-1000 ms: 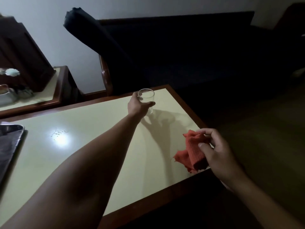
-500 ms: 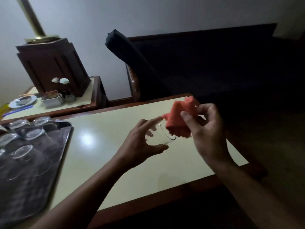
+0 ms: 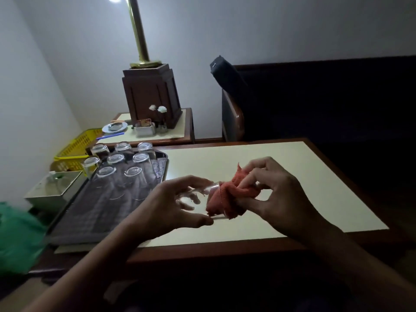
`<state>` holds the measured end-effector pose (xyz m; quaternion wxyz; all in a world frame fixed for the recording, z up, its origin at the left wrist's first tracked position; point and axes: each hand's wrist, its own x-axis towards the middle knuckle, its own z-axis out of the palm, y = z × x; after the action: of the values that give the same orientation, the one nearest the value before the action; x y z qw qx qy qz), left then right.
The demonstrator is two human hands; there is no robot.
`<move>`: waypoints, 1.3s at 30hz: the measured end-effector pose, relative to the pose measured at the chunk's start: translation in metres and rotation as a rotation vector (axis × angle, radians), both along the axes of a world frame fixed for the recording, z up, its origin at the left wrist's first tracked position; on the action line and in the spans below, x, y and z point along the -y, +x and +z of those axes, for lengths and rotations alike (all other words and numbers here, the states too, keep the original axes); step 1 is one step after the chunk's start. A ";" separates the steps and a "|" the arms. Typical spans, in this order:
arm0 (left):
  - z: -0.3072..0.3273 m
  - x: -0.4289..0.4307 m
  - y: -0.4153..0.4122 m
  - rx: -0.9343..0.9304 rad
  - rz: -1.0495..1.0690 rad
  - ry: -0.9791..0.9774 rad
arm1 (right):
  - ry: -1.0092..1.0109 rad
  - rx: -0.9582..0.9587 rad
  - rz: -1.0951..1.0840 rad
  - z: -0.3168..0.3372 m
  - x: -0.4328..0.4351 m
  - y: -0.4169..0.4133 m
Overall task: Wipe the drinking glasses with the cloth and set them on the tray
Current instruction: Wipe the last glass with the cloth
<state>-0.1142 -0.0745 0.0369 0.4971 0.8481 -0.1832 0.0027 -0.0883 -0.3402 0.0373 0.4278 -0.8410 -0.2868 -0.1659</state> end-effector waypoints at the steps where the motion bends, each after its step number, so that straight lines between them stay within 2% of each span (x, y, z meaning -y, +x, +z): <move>1: 0.000 -0.002 -0.007 -0.005 -0.018 -0.007 | 0.006 0.042 -0.002 -0.001 -0.007 -0.005; 5: 0.003 -0.009 -0.024 -0.041 0.006 -0.118 | 0.040 0.032 0.063 -0.006 -0.028 -0.024; 9: 0.003 -0.027 -0.035 -0.180 0.081 -0.265 | -0.093 -0.021 0.274 0.001 -0.022 -0.038; 12: 0.006 -0.032 -0.041 -0.233 0.134 -0.396 | -0.010 -0.012 0.187 0.004 -0.013 -0.042; 15: 0.006 -0.022 -0.049 -0.339 0.141 -0.597 | 0.102 -0.138 0.171 0.002 -0.018 -0.044; 17: 0.002 -0.011 -0.055 -0.409 0.110 -0.650 | 0.043 0.045 0.190 -0.001 -0.022 -0.047; 19: -0.003 -0.004 -0.059 -0.489 0.058 -0.690 | -0.107 0.266 0.224 -0.005 -0.023 -0.048; 21: -0.002 -0.004 -0.060 -0.539 0.022 -0.640 | -0.264 0.377 0.267 -0.009 -0.022 -0.048; 23: 0.002 -0.007 -0.059 -0.567 0.055 -0.569 | -0.367 0.343 0.328 -0.013 -0.020 -0.049; 26: 0.006 -0.009 -0.053 -0.613 0.151 -0.602 | -0.362 0.189 0.422 -0.018 -0.014 -0.048; 27: 0.005 -0.007 -0.052 -0.641 0.172 -0.634 | -0.356 0.208 0.400 -0.021 -0.013 -0.047; 30: 0.006 0.004 -0.055 -0.812 0.249 -0.784 | -0.479 0.434 0.264 -0.033 -0.016 -0.040; 32: 0.002 0.007 -0.058 -0.878 0.223 -0.802 | -0.538 0.526 0.235 -0.037 -0.013 -0.035; 34: -0.002 0.008 -0.061 -0.809 0.099 -0.707 | -0.435 0.516 0.249 -0.043 -0.013 -0.034; 35: -0.006 0.008 -0.061 -0.729 0.054 -0.665 | -0.311 0.453 0.244 -0.045 -0.015 -0.037; 39: -0.008 0.003 -0.060 -0.563 0.129 -0.617 | 0.186 -0.111 -0.009 -0.047 -0.031 -0.056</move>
<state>-0.1745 -0.0779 0.0288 0.7570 0.6371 0.0226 -0.1434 -0.1444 -0.3088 -0.0095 0.5185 -0.8068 -0.2423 -0.1466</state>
